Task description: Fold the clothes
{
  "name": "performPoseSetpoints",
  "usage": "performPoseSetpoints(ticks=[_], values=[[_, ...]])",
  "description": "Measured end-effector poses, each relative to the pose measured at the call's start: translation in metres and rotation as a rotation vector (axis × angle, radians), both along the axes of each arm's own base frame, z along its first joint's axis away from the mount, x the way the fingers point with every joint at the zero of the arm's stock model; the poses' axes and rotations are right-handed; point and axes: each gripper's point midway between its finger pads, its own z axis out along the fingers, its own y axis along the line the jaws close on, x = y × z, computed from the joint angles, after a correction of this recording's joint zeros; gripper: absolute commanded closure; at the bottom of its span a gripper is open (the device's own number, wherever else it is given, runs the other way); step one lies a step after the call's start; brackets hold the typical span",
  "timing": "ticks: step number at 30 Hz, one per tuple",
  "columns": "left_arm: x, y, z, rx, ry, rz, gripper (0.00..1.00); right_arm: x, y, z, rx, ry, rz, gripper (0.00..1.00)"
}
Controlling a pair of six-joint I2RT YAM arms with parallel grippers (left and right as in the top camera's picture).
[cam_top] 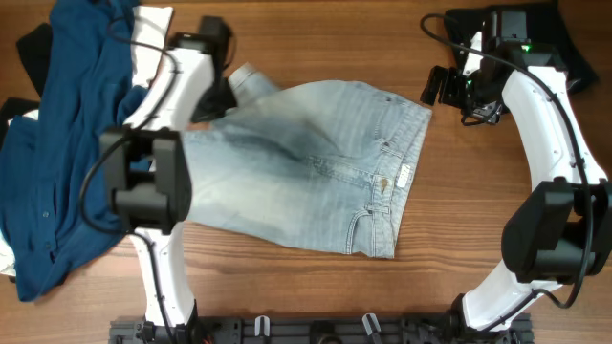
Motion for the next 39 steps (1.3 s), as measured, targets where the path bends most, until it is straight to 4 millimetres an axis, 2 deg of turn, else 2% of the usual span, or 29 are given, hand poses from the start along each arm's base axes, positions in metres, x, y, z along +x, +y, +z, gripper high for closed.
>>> performPoseSetpoints(ticks=[1, 2, 3, 9, 10, 12, 14, 16, 18, 19, 20, 21, 22, 25, 27, 29, 32, 33, 34, 35, 36, 37, 38, 39], values=[[-0.019, 0.01, 0.01, 0.003, 0.061, 0.033, 0.21, 0.0, 0.002, 0.0, 0.006, -0.002, 0.011, 0.01], [-0.03, 0.016, 0.015, 0.006, 0.097, 0.045, 0.04, -0.001, 0.004, 0.0, 0.013, 0.0, 0.031, 0.01], [-0.036, 0.019, 0.017, 0.008, 0.121, 0.054, 0.0, -0.003, 0.006, 0.0, 0.023, 0.006, 0.044, 0.01], [-0.023, 0.033, 0.017, -0.003, 0.071, 0.091, 0.0, -0.017, 0.024, -0.002, 0.058, 0.057, 0.103, 0.16], [-0.019, 0.036, 0.022, -0.007, 0.056, 0.098, 0.0, -0.017, 0.044, -0.004, 0.063, 0.056, 0.145, 0.21], [0.003, 0.038, 0.046, -0.018, -0.036, 0.096, 0.0, -0.012, 0.066, -0.016, 0.065, 0.051, 0.16, 0.36], [0.034, 0.037, 0.089, -0.029, -0.203, 0.073, 0.0, -0.01, 0.077, -0.04, 0.058, 0.077, 0.137, 0.41], [0.041, 0.036, 0.131, -0.036, -0.317, 0.065, 0.0, 0.001, 0.071, -0.068, 0.018, 0.076, 0.097, 0.42], [0.037, 0.036, 0.156, -0.039, -0.367, 0.058, 0.0, 0.007, 0.063, -0.086, -0.02, 0.071, 0.072, 0.43], [0.035, 0.036, 0.159, -0.038, -0.365, 0.057, 0.0, 0.012, 0.06, -0.093, -0.033, 0.061, 0.066, 0.43], [0.033, 0.036, 0.157, -0.038, -0.355, 0.056, 0.0, 0.017, 0.059, -0.096, -0.039, 0.047, 0.061, 0.5], [0.033, 0.036, 0.156, -0.037, -0.35, 0.053, 0.0, 0.021, 0.06, -0.097, -0.038, 0.03, 0.06, 0.66], [0.033, 0.036, 0.155, -0.037, -0.349, 0.053, 0.0, 0.028, 0.061, -0.097, -0.035, 0.007, 0.057, 0.71], [0.033, 0.036, 0.155, -0.036, -0.349, 0.053, 0.0, 0.041, 0.062, -0.104, -0.029, -0.033, 0.048, 0.73], [0.033, 0.036, 0.155, -0.037, -0.348, 0.053, 0.0, 0.042, 0.062, -0.117, -0.031, -0.021, 0.05, 0.96], [0.033, 0.035, 0.155, -0.036, -0.349, 0.051, 0.0, 0.05, 0.062, -0.118, -0.024, -0.05, 0.044, 0.96], [0.035, 0.035, 0.156, -0.037, -0.356, 0.049, 0.0, 0.081, 0.064, -0.109, -0.013, -0.176, 0.039, 0.96], [0.036, 0.035, 0.156, -0.037, -0.36, 0.049, 0.0, 0.092, 0.063, -0.102, -0.009, -0.218, 0.034, 0.96], [0.039, 0.035, 0.158, -0.038, -0.376, 0.048, 0.0, 0.115, 0.062, -0.085, 0.0, -0.305, 0.027, 0.96], [0.041, 0.035, 0.159, -0.039, -0.385, 0.048, 0.0, 0.129, 0.06, -0.072, 0.003, -0.361, 0.021, 0.96], [0.043, 0.035, 0.159, -0.039, -0.393, 0.048, 0.0, 0.15, 0.057, -0.051, 0.002, -0.461, 0.022, 0.96], [0.047, 0.035, 0.161, -0.04, -0.408, 0.047, 0.0, 0.161, 0.054, -0.038, -0.01, -0.516, 0.022, 0.78], [0.05, 0.034, 0.162, -0.041, -0.424, 0.047, 0.0, 0.167, 0.051, -0.031, -0.031, -0.547, 0.016, 0.19], [0.054, 0.034, 0.164, -0.042, -0.441, 0.046, 0.0, 0.165, 0.047, -0.034, -0.054, -0.534, 0.023, 0.0]])
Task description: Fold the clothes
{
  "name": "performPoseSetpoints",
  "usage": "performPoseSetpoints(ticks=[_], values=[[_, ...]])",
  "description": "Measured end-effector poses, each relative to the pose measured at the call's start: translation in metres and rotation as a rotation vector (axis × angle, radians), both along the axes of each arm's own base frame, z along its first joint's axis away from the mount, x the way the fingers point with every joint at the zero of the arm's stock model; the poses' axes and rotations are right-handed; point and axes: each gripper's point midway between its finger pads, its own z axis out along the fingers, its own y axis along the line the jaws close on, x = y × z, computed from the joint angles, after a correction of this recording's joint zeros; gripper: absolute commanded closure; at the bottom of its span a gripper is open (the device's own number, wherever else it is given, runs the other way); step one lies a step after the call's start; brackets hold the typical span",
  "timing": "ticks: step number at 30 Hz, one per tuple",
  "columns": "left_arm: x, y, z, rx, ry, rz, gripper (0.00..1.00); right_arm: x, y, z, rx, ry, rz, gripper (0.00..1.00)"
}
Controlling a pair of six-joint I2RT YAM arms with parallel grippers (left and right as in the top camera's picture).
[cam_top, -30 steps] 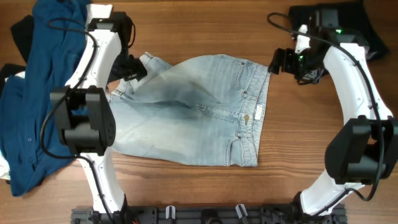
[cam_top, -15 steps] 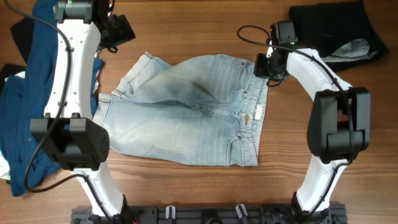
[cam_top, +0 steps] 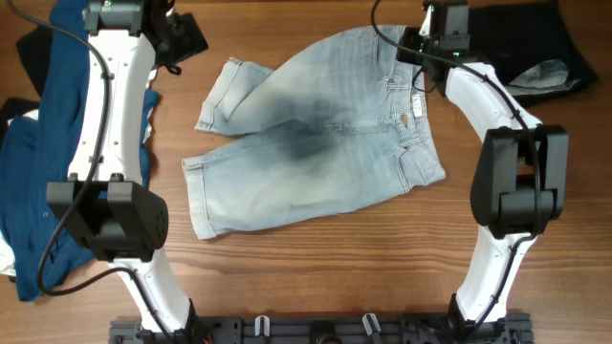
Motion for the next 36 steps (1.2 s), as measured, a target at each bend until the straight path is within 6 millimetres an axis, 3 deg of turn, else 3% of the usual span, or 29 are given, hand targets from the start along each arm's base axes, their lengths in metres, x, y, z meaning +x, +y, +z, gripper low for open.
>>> performPoseSetpoints(ticks=[2, 4, 6, 8, 12, 15, 16, 18, 20, 21, 22, 30, 32, 36], values=[[0.022, -0.005, 0.0, -0.003, -0.063, -0.052, 0.0, -0.013, -0.002, -0.013, -0.031, 0.074, 0.021, 0.0], [0.052, -0.016, -0.02, -0.012, -0.101, -0.155, 0.0, -0.031, 0.001, -0.026, -0.033, 0.168, 0.056, 0.0], [0.083, -0.03, -0.057, -0.036, -0.12, -0.267, 0.0, -0.056, 0.005, -0.033, -0.013, 0.274, 0.086, 0.0], [0.096, -0.041, -0.099, -0.06, -0.09, -0.339, 0.0, -0.07, 0.009, -0.024, 0.006, 0.312, 0.107, 0.0], [0.096, -0.061, -0.168, -0.1, 0.004, -0.473, 0.0, -0.083, 0.011, -0.004, 0.017, 0.323, 0.12, 0.0], [0.095, -0.08, -0.185, -0.093, 0.018, -0.55, 0.02, -0.087, 0.011, -0.006, 0.012, 0.34, 0.131, 0.0], [0.095, -0.089, -0.192, -0.089, 0.024, -0.579, 0.07, -0.088, 0.012, -0.007, 0.012, 0.343, 0.134, 0.0], [0.097, -0.104, -0.196, -0.074, 0.009, -0.623, 0.19, -0.089, 0.012, -0.007, 0.013, 0.349, 0.134, 0.0], [0.097, -0.11, -0.196, -0.06, 0.008, -0.642, 0.42, -0.091, 0.012, -0.008, 0.013, 0.357, 0.134, 0.0], [0.098, -0.109, -0.197, -0.05, 0.01, -0.634, 0.85, -0.092, 0.012, -0.009, 0.013, 0.362, 0.134, 0.0], [0.098, -0.104, -0.197, -0.027, 0.014, -0.619, 0.96, -0.093, 0.011, -0.009, 0.013, 0.365, 0.134, 0.0], [0.09, -0.057, -0.195, -0.031, 0.064, -0.21, 0.96, -0.093, 0.011, -0.009, 0.013, 0.369, 0.134, 0.0], [0.092, -0.031, -0.174, -0.06, 0.025, -0.084, 0.96, -0.091, 0.012, -0.008, 0.013, 0.358, 0.134, 0.0], [0.105, -0.008, -0.118, -0.084, -0.11, -0.004, 0.96, -0.08, 0.012, -0.003, 0.013, 0.308, 0.134, 0.0]])
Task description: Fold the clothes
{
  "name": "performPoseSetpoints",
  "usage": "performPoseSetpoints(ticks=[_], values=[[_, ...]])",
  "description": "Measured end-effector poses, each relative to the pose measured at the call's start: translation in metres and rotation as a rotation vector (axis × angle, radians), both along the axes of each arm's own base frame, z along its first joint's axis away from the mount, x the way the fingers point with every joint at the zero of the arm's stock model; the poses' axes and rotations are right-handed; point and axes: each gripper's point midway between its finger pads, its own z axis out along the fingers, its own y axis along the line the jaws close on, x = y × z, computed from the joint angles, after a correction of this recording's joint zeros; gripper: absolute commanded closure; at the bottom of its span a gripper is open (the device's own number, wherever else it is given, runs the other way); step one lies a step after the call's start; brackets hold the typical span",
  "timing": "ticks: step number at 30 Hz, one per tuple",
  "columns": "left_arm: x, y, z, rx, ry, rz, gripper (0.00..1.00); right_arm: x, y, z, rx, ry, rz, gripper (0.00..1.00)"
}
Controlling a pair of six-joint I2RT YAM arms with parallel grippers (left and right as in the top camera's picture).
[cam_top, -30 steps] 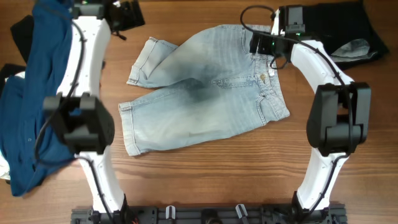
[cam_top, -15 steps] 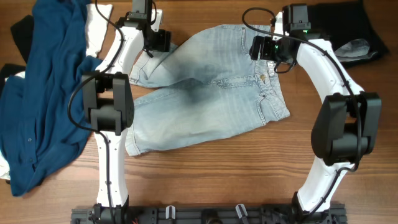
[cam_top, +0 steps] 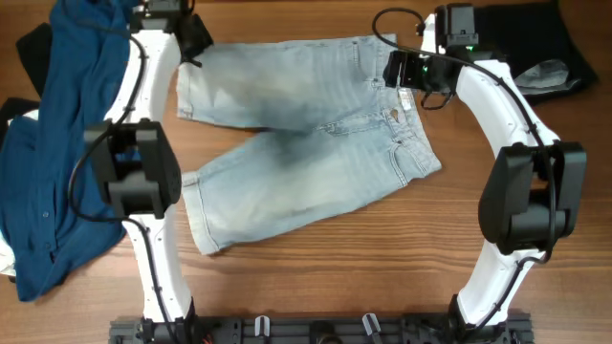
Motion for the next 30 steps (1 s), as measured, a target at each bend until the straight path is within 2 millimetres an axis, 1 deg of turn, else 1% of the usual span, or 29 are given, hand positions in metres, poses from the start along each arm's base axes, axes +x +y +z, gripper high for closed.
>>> performPoseSetpoints(ticks=[2, 3, 4, 6, 7, 9, 10, 11, 12, 13, 15, 16, 17, 18, 19, 22, 23, 24, 25, 26, 27, 28, 29, 30], values=[[0.003, -0.003, 0.013, -0.001, -0.033, -0.005, 0.96, 0.003, 0.0, 0.002, 0.001, -0.014, -0.001, 0.0], [0.003, -0.004, 0.014, 0.0, -0.035, -0.007, 0.57, 0.004, 0.0, 0.002, 0.001, -0.021, -0.001, 0.01], [0.003, -0.006, 0.014, 0.001, -0.035, -0.014, 0.0, 0.006, 0.0, 0.003, 0.002, -0.028, -0.001, 0.0], [-0.006, -0.009, 0.01, 0.01, 0.01, -0.029, 0.0, 0.01, 0.001, 0.006, 0.003, -0.045, -0.001, 0.0], [-0.022, -0.008, 0.003, 0.014, 0.081, -0.028, 0.0, 0.011, 0.001, 0.006, 0.003, -0.051, -0.001, 0.0], [-0.039, -0.004, -0.004, 0.02, 0.155, -0.025, 0.0, 0.011, 0.002, 0.006, 0.001, -0.053, 0.002, 0.11], [-0.047, -0.002, -0.005, 0.021, 0.188, -0.023, 0.0, 0.01, 0.004, 0.005, 0.0, -0.046, 0.005, 0.14], [-0.052, 0.002, -0.003, 0.02, 0.202, -0.016, 0.0, 0.004, 0.007, -0.001, -0.001, -0.015, 0.013, 0.17], [-0.056, 0.008, 0.006, 0.019, 0.197, -0.005, 0.0, -0.003, 0.012, -0.008, -0.005, 0.018, 0.024, 0.2], [-0.058, 0.014, 0.021, 0.018, 0.177, 0.007, 0.0, -0.007, 0.017, -0.015, -0.009, 0.042, 0.041, 0.22], [-0.063, 0.022, 0.057, 0.019, 0.119, 0.024, 0.0, -0.015, 0.024, -0.021, -0.019, 0.075, 0.071, 0.23], [-0.07, 0.025, 0.085, 0.022, 0.078, 0.03, 0.0, -0.016, 0.028, -0.022, -0.021, 0.076, 0.081, 0.23], [-0.075, 0.025, 0.107, 0.023, 0.04, 0.03, 0.0, -0.014, 0.029, -0.023, -0.021, 0.065, 0.084, 0.23], [-0.082, 0.023, 0.118, 0.023, 0.034, 0.027, 0.0, -0.016, 0.029, -0.027, -0.022, 0.069, 0.084, 0.2], [-0.085, 0.022, 0.121, 0.022, 0.039, 0.025, 0.0, -0.018, 0.028, -0.034, -0.023, 0.075, 0.085, 0.18], [-0.096, 0.018, 0.113, 0.023, 0.096, 0.017, 0.0, -0.025, 0.027, -0.06, -0.028, 0.103, 0.091, 0.16], [-0.097, 0.017, 0.112, 0.022, 0.101, 0.016, 0.0, -0.029, 0.027, -0.071, -0.029, 0.119, 0.091, 0.17], [-0.098, 0.017, 0.112, 0.02, 0.104, 0.014, 0.0, -0.03, 0.027, -0.075, -0.03, 0.119, 0.094, 0.2], [-0.099, 0.016, 0.111, 0.018, 0.109, 0.013, 0.0, -0.028, 0.027, -0.075, -0.027, 0.112, 0.094, 0.24], [-0.099, 0.016, 0.111, 0.016, 0.109, 0.012, 0.0, -0.028, 0.027, -0.075, -0.029, 0.111, 0.097, 0.34], [-0.099, 0.016, 0.111, 0.015, 0.111, 0.011, 0.0, -0.028, 0.027, -0.076, -0.029, 0.11, 0.097, 0.39], [-0.1, 0.014, 0.111, 0.015, 0.111, 0.009, 0.0, -0.028, 0.025, -0.076, -0.032, 0.108, 0.098, 0.53], [-0.099, 0.012, 0.111, 0.013, 0.111, 0.004, 0.0, -0.028, 0.023, -0.077, -0.035, 0.106, 0.097, 0.86], [-0.099, 0.01, 0.111, 0.013, 0.111, -0.001, 0.0, -0.028, 0.023, -0.077, -0.032, 0.107, 0.091, 0.96]])
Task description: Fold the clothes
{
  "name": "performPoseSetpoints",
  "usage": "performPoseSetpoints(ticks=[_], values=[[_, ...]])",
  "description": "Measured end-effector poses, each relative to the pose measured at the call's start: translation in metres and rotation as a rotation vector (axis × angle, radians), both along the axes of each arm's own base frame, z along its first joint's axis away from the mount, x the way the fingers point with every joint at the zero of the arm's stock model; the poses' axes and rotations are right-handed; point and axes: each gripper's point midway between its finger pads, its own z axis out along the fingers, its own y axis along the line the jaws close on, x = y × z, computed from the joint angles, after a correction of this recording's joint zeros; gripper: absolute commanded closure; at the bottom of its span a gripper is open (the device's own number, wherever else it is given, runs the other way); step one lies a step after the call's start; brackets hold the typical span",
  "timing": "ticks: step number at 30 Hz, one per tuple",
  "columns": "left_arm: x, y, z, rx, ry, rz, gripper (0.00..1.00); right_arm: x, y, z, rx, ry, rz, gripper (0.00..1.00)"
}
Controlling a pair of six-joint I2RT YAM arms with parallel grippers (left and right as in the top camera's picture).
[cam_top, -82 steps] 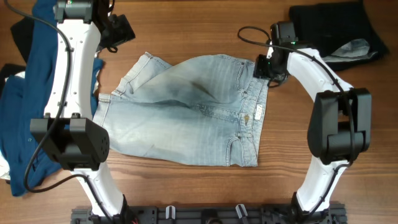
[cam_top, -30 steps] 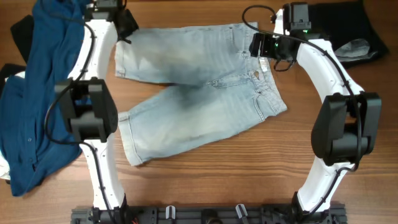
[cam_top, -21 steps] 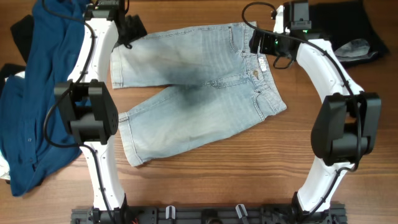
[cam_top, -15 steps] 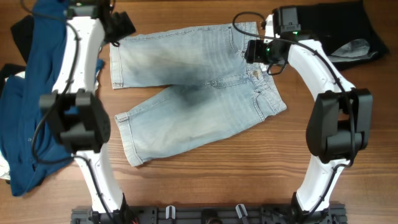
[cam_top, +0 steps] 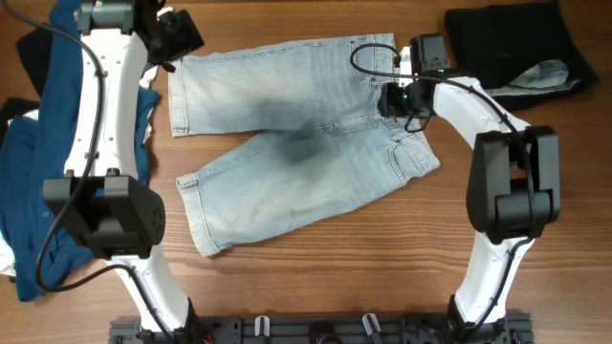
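Observation:
Light blue denim shorts [cam_top: 296, 143] lie spread flat on the wooden table, both legs pointing left and the waistband to the right. My left gripper [cam_top: 178, 38] is at the far left, right by the hem corner of the upper leg. My right gripper [cam_top: 389, 99] sits over the waistband near the button. The overhead view shows neither pair of fingers well enough to tell whether they are open or shut.
A heap of dark blue cloth [cam_top: 48, 143] over white and black pieces fills the left edge. A black garment [cam_top: 512, 43] with a grey patch lies at the far right corner. A black rail [cam_top: 316, 330] runs along the front edge.
My right gripper has shifted nearer along the waistband, from its far end to the button. The left gripper moved slightly left, and the upper leg's hem lies a little further left and straighter.
At first the shorts lay crumpled mid-table, the left gripper by a bunched leg and the right gripper off the cloth. Then the right gripper was at the waistband with the legs still rumpled. Afterwards the upper leg lay stretched toward the left gripper, and now both legs lie flat.

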Motion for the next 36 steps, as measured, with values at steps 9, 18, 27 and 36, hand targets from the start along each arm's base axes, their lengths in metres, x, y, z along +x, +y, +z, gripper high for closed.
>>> performPoseSetpoints(ticks=[9, 18, 27, 36], values=[[0.0, -0.013, 0.0, 0.0, -0.001, -0.026, 0.0, 0.003, -0.008, 0.019, 0.037, -0.016, -0.096, 0.96], [0.001, -0.019, 0.0, -0.018, -0.003, -0.04, 0.0, -0.013, -0.123, 0.034, 0.04, 0.057, -0.482, 0.79], [-0.022, -0.045, -0.062, -0.148, 0.142, -0.096, 0.0, -0.016, -0.081, 0.032, 0.064, 0.088, -0.407, 0.0], [-0.025, -0.15, -0.154, -0.067, 0.049, -0.458, 0.0, -0.024, -0.071, 0.031, 0.104, 0.122, -0.337, 0.0]])
